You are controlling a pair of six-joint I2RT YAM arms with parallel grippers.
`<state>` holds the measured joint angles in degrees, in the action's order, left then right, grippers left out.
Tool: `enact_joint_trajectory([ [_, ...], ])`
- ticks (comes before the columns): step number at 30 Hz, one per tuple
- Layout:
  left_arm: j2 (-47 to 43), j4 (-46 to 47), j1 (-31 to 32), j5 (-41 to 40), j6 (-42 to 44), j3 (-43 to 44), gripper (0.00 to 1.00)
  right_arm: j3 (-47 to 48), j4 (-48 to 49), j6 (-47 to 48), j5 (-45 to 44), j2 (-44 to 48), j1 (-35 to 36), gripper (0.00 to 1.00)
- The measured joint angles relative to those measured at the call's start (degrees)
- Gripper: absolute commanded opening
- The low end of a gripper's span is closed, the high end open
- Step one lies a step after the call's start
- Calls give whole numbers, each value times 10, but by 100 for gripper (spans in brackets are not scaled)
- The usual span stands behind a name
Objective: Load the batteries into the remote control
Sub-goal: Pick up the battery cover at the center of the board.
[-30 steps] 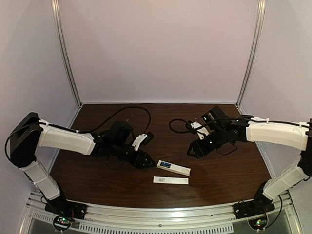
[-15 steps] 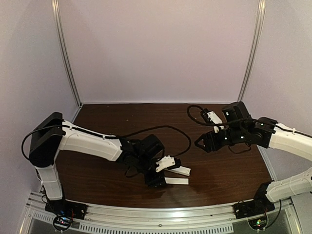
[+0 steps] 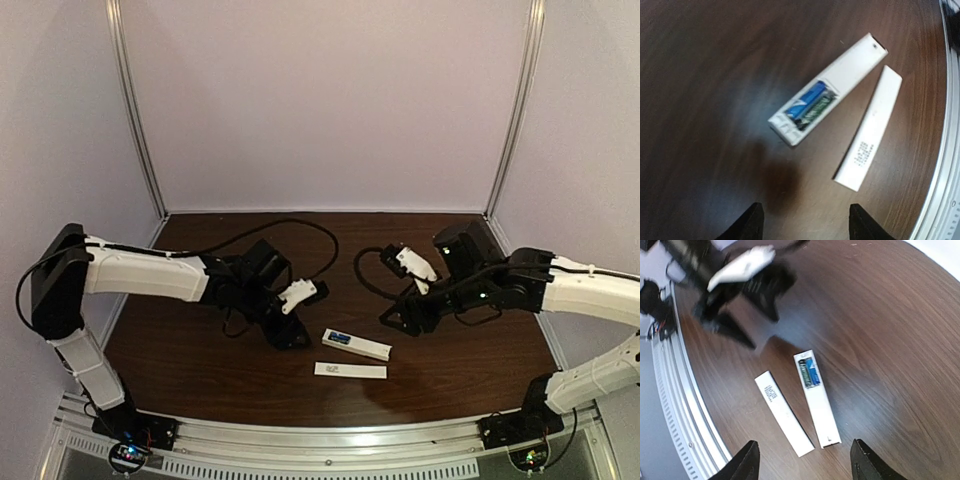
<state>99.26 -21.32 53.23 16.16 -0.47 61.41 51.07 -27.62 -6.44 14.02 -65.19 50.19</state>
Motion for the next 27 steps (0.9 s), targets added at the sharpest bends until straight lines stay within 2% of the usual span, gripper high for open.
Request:
enact_joint_trajectory([
  [5,-118,40,-120,16,-79,-66,64,98,-26,76,-14,-172,96,60],
  [9,-170,54,-167,17,-130,-97,66,171,-64,125,-26,-297,142,59],
  [16,-204,54,-189,17,-178,-122,67,257,-119,180,-35,-423,157,58],
  [27,-218,54,-190,18,-195,-125,68,363,-187,218,-40,-525,157,58],
])
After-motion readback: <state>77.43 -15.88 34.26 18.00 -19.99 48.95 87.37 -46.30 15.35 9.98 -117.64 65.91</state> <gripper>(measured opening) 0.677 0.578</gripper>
